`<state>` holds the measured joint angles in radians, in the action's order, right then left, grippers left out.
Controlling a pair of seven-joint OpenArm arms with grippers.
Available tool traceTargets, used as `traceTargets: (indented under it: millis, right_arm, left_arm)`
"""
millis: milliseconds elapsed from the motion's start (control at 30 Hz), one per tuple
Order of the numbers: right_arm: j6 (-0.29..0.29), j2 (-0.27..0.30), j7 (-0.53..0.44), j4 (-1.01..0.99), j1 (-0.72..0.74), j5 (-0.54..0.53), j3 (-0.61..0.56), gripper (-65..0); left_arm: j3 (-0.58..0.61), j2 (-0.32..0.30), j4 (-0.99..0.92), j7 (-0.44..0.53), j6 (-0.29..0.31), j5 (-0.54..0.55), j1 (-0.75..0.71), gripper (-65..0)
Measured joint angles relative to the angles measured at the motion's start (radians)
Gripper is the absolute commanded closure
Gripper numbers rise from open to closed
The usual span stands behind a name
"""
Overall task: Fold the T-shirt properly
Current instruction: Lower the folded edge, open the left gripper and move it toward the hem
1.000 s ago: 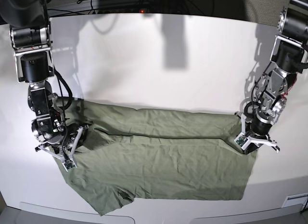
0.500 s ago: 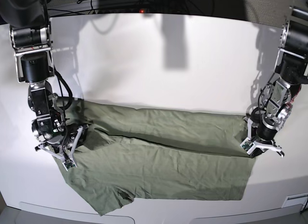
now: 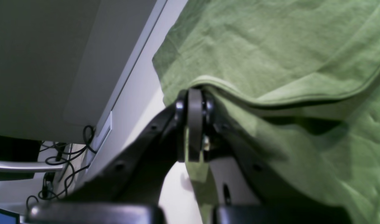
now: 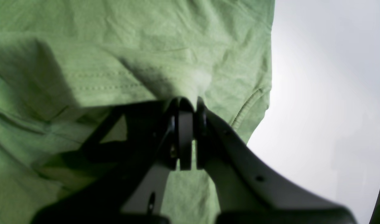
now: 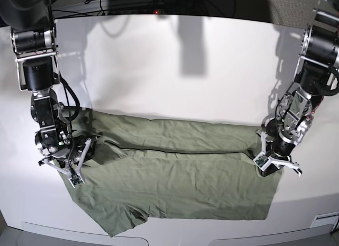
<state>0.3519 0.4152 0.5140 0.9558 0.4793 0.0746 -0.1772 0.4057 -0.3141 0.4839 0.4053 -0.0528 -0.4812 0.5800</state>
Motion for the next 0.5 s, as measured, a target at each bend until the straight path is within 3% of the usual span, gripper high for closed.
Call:
traceTargets:
  millis: [200,300,500]
  right_arm:
    - [0.0,0.0,0.004,0.0,0.0,0.0,0.0,0.0]
    - [0.0,0.0,0.007,0.0,0.0,0.0,0.0,0.0]
    - [0.0,0.0,0.024,0.0,0.0,-0.002,0.0,0.0]
  left_arm:
    - [-0.001,-0.003,0.0,-0.008,0.0,0.0,0.007,0.0]
    - [-0.001,-0.004,-0.003,-0.011,0.0,-0.003,0.03,-16.8]
    - [-0.001,-0.004,0.001,-0.036,-0.002,0.001,0.127,-17.4]
